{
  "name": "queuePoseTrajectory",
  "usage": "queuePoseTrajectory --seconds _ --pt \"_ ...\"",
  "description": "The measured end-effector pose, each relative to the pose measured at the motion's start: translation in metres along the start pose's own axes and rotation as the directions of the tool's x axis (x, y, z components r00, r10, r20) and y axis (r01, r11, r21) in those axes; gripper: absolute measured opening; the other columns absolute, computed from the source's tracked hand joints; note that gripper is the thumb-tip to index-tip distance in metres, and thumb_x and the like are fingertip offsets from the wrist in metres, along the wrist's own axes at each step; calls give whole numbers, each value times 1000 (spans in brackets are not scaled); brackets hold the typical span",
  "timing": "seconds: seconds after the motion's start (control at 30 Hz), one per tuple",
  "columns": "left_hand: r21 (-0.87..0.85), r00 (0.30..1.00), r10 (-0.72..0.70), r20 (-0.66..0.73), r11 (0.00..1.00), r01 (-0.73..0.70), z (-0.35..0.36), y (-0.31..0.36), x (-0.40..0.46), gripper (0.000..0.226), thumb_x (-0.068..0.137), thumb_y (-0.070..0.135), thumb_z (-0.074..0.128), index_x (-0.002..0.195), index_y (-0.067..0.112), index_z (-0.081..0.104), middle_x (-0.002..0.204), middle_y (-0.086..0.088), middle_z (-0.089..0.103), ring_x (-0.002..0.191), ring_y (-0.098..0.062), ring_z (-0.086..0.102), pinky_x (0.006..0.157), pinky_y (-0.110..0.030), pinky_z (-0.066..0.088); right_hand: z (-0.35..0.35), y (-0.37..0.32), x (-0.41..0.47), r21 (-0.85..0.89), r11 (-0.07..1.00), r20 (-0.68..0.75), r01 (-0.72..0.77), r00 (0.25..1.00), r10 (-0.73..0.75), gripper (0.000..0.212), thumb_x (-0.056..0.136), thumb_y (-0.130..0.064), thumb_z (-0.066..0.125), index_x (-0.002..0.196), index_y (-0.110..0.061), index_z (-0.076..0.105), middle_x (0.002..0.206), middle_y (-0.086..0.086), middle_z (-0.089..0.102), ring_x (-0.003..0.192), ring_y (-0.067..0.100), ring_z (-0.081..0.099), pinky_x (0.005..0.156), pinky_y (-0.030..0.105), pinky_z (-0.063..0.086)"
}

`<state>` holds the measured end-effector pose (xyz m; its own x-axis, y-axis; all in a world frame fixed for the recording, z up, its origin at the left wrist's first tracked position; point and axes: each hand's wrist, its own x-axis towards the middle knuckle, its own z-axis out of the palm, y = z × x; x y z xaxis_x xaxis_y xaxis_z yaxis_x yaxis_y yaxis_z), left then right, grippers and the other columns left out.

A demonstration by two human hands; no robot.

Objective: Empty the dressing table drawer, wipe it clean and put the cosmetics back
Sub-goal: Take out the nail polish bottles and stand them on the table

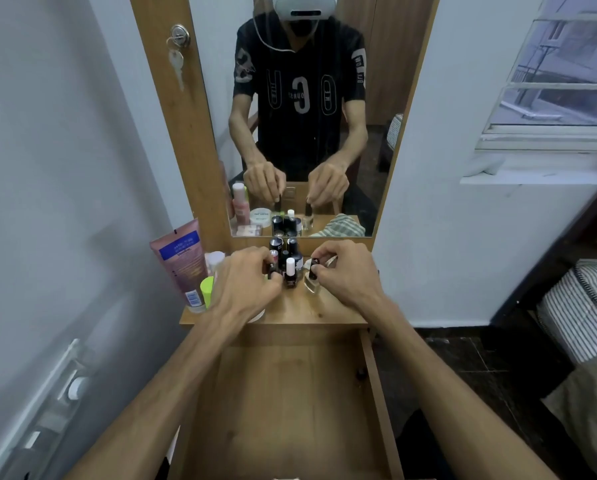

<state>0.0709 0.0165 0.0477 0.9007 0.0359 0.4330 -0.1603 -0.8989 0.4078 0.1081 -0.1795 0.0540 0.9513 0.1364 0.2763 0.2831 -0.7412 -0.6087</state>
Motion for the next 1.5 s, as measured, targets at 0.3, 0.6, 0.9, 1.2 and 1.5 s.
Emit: queuePoseTrajectory --seconds 0.3,0.6,0.9,1.2,1.5 --pt "82 1000 5 20 997 -7 12 -2 20 19 74 21 61 86 15 73 78 0 73 76 -26 66 60 -32 39 18 5 22 -35 999 39 -1 999 3 22 81 -16 77 100 -27 82 91 -14 76 83 5 69 78 33 61" --pt "104 999 50 -5 993 -49 15 -2 17 26 78 18 60 100 13 72 88 -3 74 82 -27 67 63 -35 46 13 15 21 4 1000 39 15 999 -15 34 81 -16 79 113 -28 80 99 -15 77 84 0 69 81 29 62" --pt "37 987 99 -126 995 -96 9 14 -11 18 79 18 65 96 15 69 85 3 66 70 -18 62 59 -32 48 -11 28 -38 38 999 39 24 999 -26 12 86 -23 80 98 -27 81 85 -19 73 77 -2 66 73 19 58" --pt "-58 979 58 197 997 -47 52 43 -85 12 79 27 60 88 22 67 87 7 68 79 -17 64 70 -34 56 -5 57 -110 -452 885 359 112 931 66 22 80 -32 71 102 -29 72 98 -8 68 93 18 64 70 28 41" --pt "12 920 -41 389 999 40 79 40 -128 25 79 35 53 96 23 66 96 10 68 93 -15 66 77 -30 53 7 76 -131 -480 868 341 128 939 50 12 89 -30 69 99 -24 74 105 -7 67 92 13 66 68 24 42"
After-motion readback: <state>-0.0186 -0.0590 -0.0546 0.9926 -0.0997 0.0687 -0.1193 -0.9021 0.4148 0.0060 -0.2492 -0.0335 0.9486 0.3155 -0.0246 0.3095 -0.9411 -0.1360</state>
